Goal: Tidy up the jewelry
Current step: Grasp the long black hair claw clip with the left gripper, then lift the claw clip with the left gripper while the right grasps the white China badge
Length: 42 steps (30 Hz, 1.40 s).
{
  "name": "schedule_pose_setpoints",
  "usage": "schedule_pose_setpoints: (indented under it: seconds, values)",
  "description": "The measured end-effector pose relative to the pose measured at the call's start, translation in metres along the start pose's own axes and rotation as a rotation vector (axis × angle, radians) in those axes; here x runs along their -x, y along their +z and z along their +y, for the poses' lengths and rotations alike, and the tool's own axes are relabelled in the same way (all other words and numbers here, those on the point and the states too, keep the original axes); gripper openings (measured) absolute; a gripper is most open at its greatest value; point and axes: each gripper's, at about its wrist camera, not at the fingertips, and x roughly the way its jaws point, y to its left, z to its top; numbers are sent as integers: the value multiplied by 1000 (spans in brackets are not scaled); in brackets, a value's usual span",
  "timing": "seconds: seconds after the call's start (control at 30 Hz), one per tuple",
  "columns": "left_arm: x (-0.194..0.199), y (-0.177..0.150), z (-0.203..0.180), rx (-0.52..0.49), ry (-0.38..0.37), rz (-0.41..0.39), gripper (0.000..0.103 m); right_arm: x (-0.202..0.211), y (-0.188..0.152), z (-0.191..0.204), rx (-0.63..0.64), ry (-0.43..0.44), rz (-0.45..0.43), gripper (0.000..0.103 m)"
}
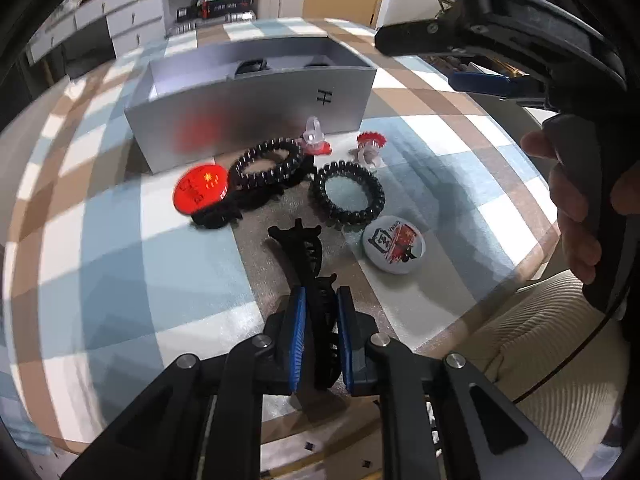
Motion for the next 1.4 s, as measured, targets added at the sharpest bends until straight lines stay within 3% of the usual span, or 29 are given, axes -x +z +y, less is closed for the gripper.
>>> schedule_pose_setpoints:
  seconds: [0.27, 0.47, 0.63, 0.87, 1.1, 1.4]
  values:
    - [16, 8, 14, 50, 6, -63, 10, 9, -9, -3, -25, 63, 15, 103]
    - [40, 15, 36, 129, 41, -167, 10, 6, -32, 5, -16, 123, 126, 103]
    - [57, 16, 50, 168, 48, -238, 10, 2, -51, 36, 141, 96, 184, 103]
    - [65, 17, 62, 193, 27, -261, 10, -11, -74, 66, 318, 42, 258, 101]
    - [70, 17, 66, 206, 2, -276, 10, -28, -79, 60, 302, 22, 347, 81]
    - [70, 16, 67, 205, -1, -268, 10, -30, -86, 69, 357, -17, 350, 58]
